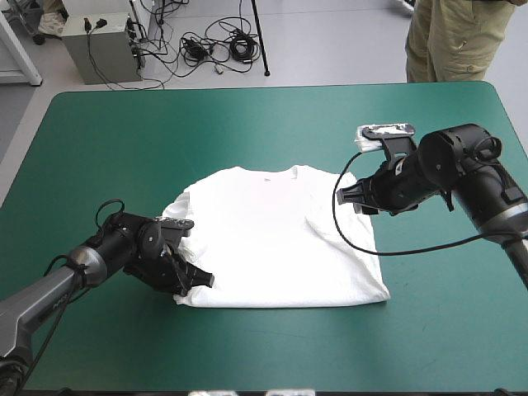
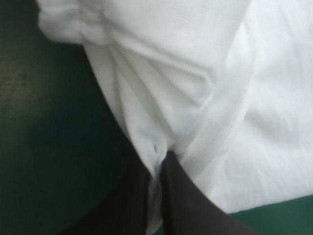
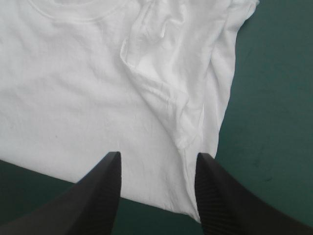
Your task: Fold the cloth
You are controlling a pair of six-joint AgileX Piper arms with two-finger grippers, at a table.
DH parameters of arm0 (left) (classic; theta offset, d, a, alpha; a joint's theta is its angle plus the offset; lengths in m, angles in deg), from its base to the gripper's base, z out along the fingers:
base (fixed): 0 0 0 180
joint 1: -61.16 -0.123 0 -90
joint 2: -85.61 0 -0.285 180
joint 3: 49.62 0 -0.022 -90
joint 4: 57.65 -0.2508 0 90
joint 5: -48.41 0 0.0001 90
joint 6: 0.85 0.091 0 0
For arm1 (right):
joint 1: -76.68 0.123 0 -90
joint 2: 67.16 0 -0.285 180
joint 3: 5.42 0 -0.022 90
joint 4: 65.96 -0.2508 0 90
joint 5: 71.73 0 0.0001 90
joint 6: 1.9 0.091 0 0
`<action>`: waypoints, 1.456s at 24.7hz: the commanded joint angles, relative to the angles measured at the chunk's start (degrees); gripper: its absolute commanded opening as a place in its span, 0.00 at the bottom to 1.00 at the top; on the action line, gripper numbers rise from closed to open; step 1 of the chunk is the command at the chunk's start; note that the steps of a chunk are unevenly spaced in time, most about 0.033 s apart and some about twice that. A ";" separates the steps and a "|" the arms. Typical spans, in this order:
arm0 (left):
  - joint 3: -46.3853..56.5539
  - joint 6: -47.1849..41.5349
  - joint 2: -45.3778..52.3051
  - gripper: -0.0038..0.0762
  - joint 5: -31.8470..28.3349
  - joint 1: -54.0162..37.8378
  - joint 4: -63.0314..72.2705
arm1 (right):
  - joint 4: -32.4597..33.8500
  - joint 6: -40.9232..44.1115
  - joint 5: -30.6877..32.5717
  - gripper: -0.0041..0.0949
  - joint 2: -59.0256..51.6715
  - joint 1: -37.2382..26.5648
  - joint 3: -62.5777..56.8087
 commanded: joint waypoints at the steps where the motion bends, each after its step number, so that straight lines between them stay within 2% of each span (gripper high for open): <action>1: 1.18 0.05 -1.04 0.04 0.40 0.03 -3.85 | 2.15 1.64 0.22 0.49 -4.06 -0.43 -2.31; 2: 1.18 0.05 -1.04 0.04 0.64 0.03 -3.85 | 4.05 1.38 0.22 0.49 -5.37 -0.43 -6.20; 5: 1.18 0.05 -1.04 0.04 0.78 0.03 -3.75 | 3.92 0.23 -0.16 0.49 -6.17 -0.43 -13.15; 8: 1.18 0.05 -1.04 0.04 1.04 0.03 -3.75 | 4.03 2.42 -3.79 0.49 -6.17 -0.43 -20.79; 13: 1.18 -0.31 -1.04 0.04 1.72 0.03 -3.87 | 1.42 2.17 -13.89 0.49 -6.17 -0.43 -31.61; 17: 1.18 0.81 -1.04 0.04 1.72 0.03 -3.87 | -0.45 2.17 -20.68 0.49 -6.06 -0.29 -35.81; 26: 1.18 0.81 -1.04 0.04 1.83 0.03 -3.87 | -1.64 1.79 -21.67 0.48 -1.00 -0.29 -39.93; 28: 1.18 0.81 -1.04 0.04 1.83 0.03 -3.87 | -4.10 -0.11 -21.31 0.41 0.01 -0.29 -39.93; 30: 1.18 0.81 -0.93 0.04 1.97 0.03 -3.87 | -7.76 -2.22 -21.08 0.26 0.14 -0.29 -39.93; 31: 1.18 0.81 -0.82 0.04 2.45 0.03 -3.87 | -9.63 -3.28 -21.08 0.13 0.02 -0.29 -39.82; 32: 1.05 0.81 -0.70 0.04 2.72 0.03 -4.05 | -11.18 -4.18 -21.08 0.04 0.02 -0.29 -39.82; 36: 0.03 0.81 0.47 0.04 2.96 0.03 -4.16 | -11.62 -3.82 -20.06 0.02 -0.88 -0.29 -39.56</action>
